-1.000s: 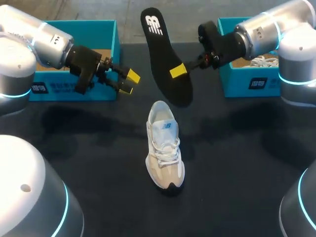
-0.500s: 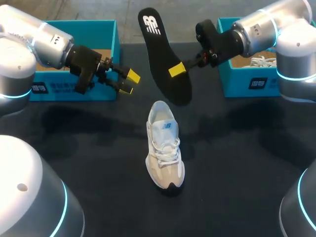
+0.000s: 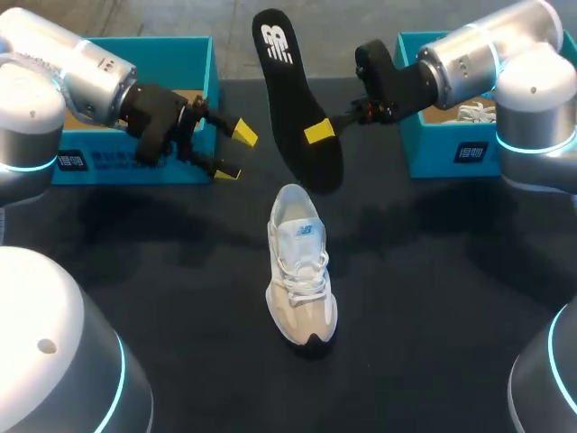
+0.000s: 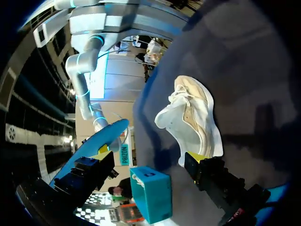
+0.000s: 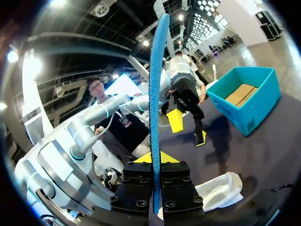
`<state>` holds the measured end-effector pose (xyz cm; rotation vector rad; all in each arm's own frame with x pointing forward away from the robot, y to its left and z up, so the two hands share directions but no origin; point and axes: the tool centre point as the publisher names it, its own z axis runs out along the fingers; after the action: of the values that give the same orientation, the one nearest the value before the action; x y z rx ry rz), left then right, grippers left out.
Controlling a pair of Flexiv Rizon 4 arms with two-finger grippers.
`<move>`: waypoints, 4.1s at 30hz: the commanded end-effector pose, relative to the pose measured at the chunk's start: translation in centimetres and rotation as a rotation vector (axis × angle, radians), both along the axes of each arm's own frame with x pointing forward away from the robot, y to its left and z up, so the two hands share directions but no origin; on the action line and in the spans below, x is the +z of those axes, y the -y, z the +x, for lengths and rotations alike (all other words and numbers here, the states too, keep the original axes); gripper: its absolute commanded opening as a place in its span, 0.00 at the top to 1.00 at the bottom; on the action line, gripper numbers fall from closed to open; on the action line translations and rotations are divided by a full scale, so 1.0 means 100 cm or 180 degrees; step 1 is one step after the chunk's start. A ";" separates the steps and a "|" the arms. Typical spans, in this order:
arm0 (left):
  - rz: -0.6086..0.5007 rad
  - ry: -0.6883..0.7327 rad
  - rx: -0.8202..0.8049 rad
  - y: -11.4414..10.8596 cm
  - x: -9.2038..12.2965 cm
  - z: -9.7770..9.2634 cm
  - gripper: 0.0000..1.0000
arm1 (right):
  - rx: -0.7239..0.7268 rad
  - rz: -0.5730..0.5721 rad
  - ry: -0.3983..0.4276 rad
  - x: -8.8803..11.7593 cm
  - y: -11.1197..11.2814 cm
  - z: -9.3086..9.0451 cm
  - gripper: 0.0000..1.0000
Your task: Take the shoe out of the shoebox, open the shoe tongue, remove and reinsert the insole, then place the shoe into the shoebox
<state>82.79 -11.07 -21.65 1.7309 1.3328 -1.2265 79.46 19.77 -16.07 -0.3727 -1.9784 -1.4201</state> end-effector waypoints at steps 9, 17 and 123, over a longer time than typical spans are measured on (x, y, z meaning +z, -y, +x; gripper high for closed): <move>0.0630 -0.1453 0.0075 -0.012 -0.010 -0.001 0.00 | 0.0112 0.0157 0.0296 -0.019 -0.009 0.028 1.00; 0.0845 -0.1761 0.0318 -0.025 -0.019 -0.002 0.00 | 0.0112 0.0181 0.0443 -0.030 -0.011 0.036 1.00; 0.1373 -0.2648 0.1801 -0.050 -0.086 -0.003 0.00 | 0.0155 0.0459 0.0539 -0.127 -0.039 0.043 1.00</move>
<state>82.36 -5.53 -29.95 0.9258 2.5045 -1.4263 83.67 23.61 -28.62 -0.1453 -1.9902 -1.5982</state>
